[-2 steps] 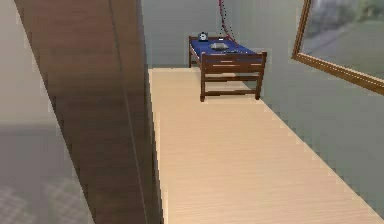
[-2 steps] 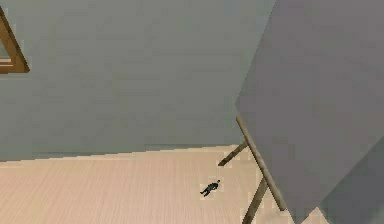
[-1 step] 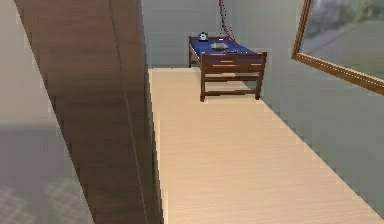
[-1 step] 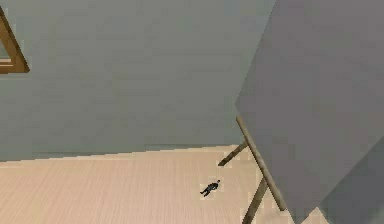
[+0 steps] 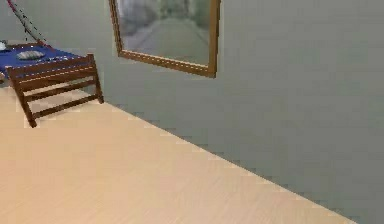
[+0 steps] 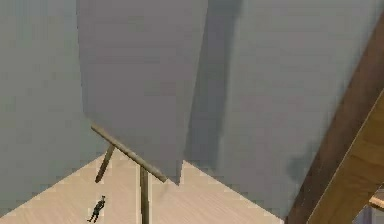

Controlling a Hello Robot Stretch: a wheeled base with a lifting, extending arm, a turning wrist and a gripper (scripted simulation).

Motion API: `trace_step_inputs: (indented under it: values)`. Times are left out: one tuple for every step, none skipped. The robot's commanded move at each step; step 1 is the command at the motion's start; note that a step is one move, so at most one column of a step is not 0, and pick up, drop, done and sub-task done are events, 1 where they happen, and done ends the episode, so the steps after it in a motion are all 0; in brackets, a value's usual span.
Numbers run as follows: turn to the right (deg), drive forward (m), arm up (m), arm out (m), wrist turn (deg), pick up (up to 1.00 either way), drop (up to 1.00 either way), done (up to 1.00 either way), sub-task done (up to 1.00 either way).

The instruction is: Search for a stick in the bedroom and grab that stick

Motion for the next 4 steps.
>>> trace_step_inputs:
  values:
    - [45.0,0.0,0.0,0.0,0.0,0.0,0.0,0.0,0.0]
    - [24.0,0.0,0.0,0.0,0.0,0.0,0.0,0.0,0.0]
    - [0.0,0.25,0.0,0.0,0.0,0.0,0.0,0.0,0.0]
    - [-45.0,0.0,0.0,0.0,0.0,0.0,0.0,0.0,0.0]
